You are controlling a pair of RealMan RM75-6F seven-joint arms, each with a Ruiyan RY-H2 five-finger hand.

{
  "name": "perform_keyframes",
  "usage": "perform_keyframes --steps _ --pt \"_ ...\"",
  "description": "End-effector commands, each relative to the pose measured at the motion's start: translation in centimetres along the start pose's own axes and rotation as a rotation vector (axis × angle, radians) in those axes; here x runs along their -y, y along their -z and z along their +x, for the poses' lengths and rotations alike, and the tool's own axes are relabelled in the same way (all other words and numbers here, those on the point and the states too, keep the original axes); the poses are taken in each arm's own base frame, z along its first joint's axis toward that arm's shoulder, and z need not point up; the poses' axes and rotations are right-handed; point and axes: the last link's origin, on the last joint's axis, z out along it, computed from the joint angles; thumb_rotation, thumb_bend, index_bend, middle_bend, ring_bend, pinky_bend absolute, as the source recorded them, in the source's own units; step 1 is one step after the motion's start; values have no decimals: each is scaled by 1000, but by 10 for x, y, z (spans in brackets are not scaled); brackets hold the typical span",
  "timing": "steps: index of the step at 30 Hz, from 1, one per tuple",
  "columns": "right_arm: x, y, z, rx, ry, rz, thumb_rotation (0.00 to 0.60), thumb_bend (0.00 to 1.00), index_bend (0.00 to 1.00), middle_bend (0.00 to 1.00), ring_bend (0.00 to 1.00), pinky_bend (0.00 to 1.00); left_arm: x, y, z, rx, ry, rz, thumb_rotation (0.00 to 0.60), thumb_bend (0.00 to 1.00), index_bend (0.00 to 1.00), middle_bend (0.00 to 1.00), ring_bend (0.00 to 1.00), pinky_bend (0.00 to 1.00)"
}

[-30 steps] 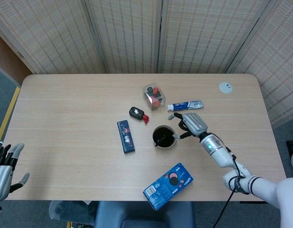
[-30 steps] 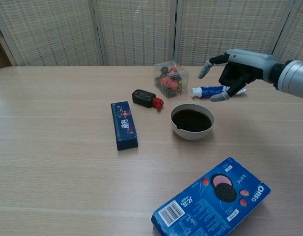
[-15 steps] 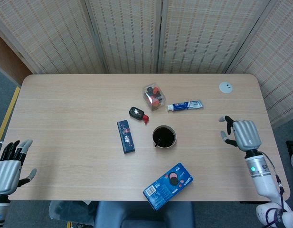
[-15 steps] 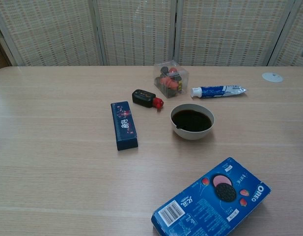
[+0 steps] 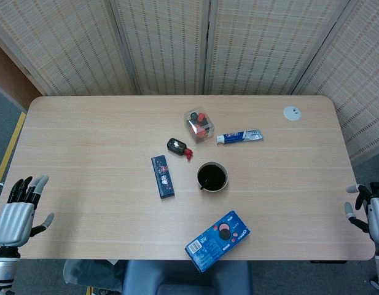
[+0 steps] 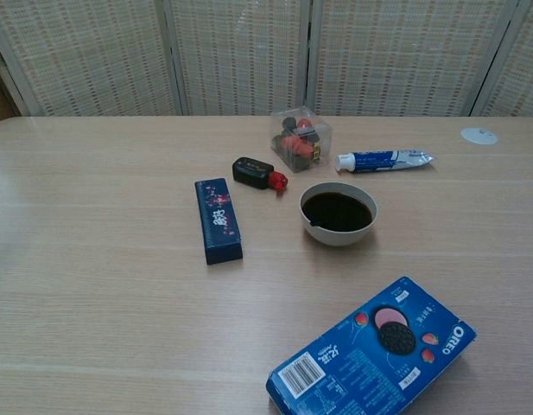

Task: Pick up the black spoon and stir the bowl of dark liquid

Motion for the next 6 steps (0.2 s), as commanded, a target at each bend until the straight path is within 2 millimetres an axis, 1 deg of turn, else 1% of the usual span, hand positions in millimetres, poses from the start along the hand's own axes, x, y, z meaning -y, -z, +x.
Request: perform_keyframes --steps 1,4,6 --pt "-3 8 -2 8 -12 -11 600 372 408 642 657 914 -2 0 0 1 -5 -3 600 260 3 0 0 0" --pt "-4 12 -4 28 -17 -7 600 372 408 642 657 904 -4 -1 0 7 -6 -7 600 260 3 0 0 0" --pt "-3 13 -6 38 -10 8 600 372 408 640 656 870 -5 -1 1 6 -8 -9 600 260 3 0 0 0"
